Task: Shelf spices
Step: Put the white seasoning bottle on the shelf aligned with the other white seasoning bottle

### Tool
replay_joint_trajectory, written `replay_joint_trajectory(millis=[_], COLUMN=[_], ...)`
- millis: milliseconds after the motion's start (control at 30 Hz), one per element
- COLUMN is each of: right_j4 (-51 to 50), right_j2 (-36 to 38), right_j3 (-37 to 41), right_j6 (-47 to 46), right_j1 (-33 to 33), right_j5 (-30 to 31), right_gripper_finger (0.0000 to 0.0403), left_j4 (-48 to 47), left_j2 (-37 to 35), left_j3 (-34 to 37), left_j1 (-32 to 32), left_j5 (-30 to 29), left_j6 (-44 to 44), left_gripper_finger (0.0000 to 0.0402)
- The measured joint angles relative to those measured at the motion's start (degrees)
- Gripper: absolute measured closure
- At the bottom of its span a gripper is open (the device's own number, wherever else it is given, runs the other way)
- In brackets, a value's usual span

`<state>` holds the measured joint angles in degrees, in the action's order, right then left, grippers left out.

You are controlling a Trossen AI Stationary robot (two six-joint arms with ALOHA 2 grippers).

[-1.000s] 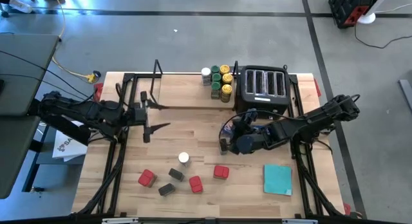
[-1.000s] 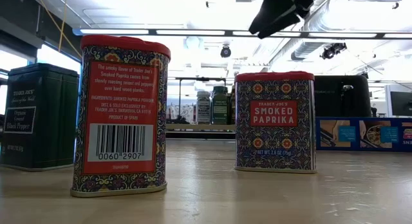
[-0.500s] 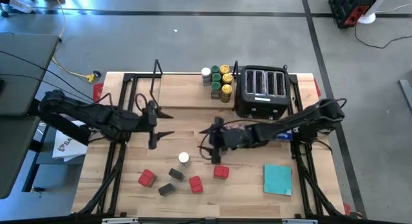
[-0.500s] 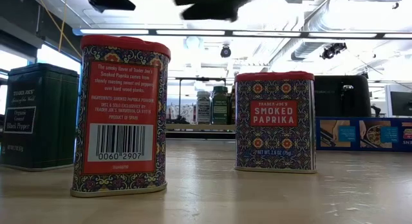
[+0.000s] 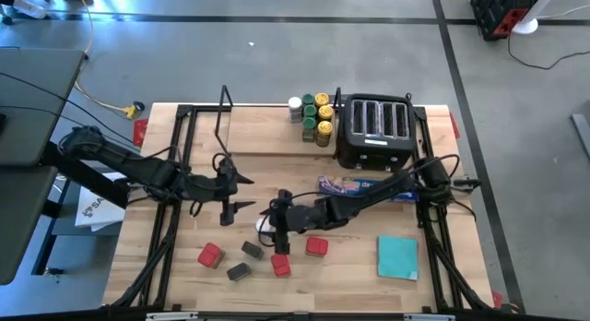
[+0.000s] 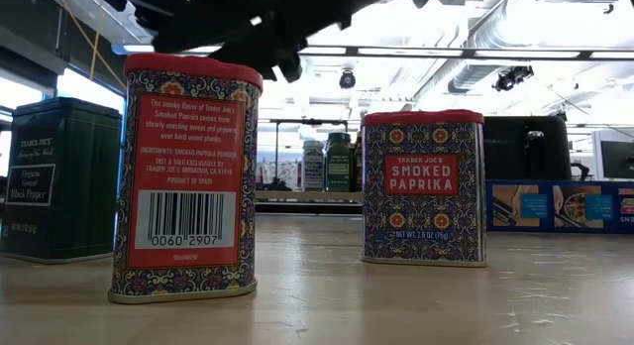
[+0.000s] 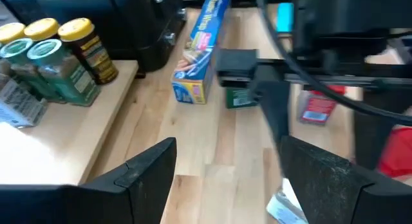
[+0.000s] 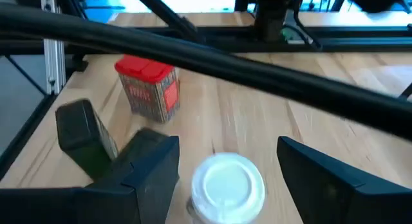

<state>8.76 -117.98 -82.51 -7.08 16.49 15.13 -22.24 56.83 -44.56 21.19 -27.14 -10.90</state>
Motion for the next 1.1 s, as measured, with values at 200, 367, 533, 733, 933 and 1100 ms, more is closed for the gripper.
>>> replay_joint_trajectory(millis=[200, 367, 533, 733, 933, 1100], right_j4=[0.1, -2.6, -4.0, -5.4, -12.1, -16.0], right_j2=[-2.0, -2.9, -2.9, -2.7, 0.4, 3.9], right_j3=[-2.0, -2.0, -2.0, -2.0, -2.0, -2.0], right_j6=[-3.5, -6.0, -5.2, -4.0, 1.6, 2.6], right_j1=[0.0, -0.7, -1.7, -3.0, -4.2, -4.7], right_j5=[1.4, -0.4, -2.6, -5.4, -4.2, -2.1], right_gripper_finger=[0.0146, 0.0146, 0.0146, 0.0146, 0.0146, 0.0146], left_j4=[-0.1, -0.1, -0.1, -0.2, -0.2, -0.4], left_j2=[1.3, 1.5, 1.5, 1.5, 1.5, 1.5], left_j3=[0.0, 0.0, 0.0, 0.0, 0.0, 0.0], left_j1=[0.0, 0.0, 0.0, 0.0, 0.0, 0.0], left_j5=[-4.1, -5.3, -6.9, -8.3, -8.3, -8.3], left_j6=[-1.1, -1.6, -2.2, -2.5, -2.5, -2.5], left_gripper_finger=[0.0129, 0.0129, 0.0129, 0.0129, 0.0129, 0.0129])
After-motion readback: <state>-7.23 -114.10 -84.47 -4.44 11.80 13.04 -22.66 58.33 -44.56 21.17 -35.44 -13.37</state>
